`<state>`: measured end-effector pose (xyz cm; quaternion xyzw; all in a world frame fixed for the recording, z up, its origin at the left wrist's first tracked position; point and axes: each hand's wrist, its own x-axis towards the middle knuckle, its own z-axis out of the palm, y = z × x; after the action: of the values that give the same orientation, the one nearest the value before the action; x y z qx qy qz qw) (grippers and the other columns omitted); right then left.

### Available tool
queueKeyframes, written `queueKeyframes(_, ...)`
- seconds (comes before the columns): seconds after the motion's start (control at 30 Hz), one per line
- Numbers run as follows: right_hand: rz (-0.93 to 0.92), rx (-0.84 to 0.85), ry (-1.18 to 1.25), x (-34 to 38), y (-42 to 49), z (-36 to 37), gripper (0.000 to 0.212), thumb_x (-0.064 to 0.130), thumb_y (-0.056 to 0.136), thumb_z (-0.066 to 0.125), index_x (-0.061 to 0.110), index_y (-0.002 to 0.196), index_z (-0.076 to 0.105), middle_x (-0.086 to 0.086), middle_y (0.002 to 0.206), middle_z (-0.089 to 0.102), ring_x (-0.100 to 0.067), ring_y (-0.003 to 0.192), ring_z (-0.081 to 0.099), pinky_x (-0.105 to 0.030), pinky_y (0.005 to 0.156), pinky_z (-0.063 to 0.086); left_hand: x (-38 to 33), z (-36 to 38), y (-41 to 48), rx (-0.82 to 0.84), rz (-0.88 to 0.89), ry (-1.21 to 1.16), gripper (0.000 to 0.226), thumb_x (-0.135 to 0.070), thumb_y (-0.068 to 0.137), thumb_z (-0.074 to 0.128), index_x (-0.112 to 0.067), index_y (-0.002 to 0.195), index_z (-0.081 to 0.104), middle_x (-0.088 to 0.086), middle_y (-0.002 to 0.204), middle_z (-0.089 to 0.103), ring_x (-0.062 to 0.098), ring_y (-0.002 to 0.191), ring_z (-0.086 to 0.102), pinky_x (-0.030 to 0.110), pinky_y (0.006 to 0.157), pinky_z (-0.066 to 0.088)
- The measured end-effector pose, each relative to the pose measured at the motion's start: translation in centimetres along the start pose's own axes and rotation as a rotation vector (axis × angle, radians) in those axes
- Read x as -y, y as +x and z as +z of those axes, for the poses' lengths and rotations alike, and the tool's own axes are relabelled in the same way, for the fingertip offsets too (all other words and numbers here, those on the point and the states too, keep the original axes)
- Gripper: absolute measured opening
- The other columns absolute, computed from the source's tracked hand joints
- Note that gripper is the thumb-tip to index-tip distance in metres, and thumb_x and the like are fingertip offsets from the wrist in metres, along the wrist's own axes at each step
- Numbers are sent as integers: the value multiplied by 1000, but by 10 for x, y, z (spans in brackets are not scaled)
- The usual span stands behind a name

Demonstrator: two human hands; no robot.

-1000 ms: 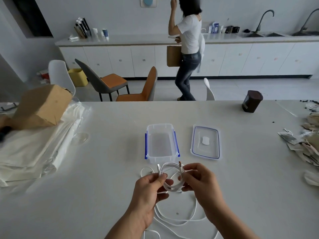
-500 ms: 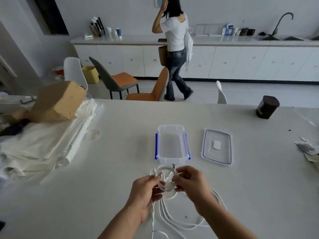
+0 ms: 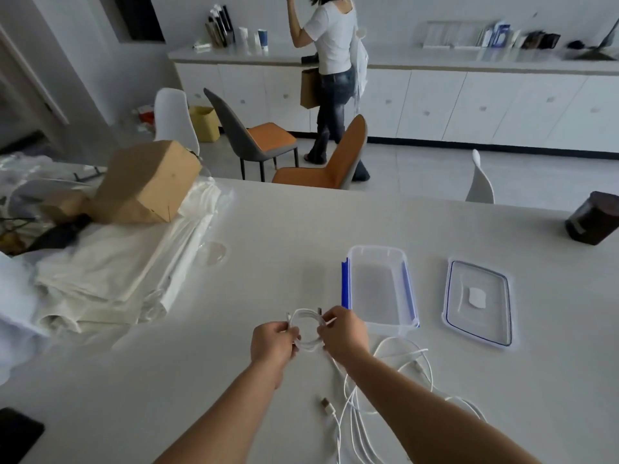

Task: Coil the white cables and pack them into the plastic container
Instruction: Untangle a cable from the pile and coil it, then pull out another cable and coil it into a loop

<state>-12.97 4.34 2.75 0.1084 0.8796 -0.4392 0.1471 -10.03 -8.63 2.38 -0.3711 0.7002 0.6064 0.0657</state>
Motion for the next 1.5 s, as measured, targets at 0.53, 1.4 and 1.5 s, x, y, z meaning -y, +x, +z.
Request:
queueKeyframes(0.53,-26,49,-256,-2,21,26,16,7,80,51,8,84,67,-12,92,71,-33,90,65,-30,76,47,17,4,40,-123,143,493,30,-28,81,72,-7,63,61,12,70,69,32,74,65,28,58,36)
queueKeyframes(1.4,-52,-93,52,-73,-31,-63,19,16,82,64,29,94,72,5,83,74,-21,78,71,-43,79,58,28,6,-8,-58,339,520,24,-13,84,60,-17,105,71,2,99,72,23,96,65,28,78,46)
queueKeyframes(1.5,-27,-141,48,-95,-51,-88,20,15,81,66,32,90,71,3,77,73,-23,75,70,-45,77,59,35,12,-37,30,389,567,21,-15,84,60,-20,101,72,-5,93,70,19,92,65,25,76,44)
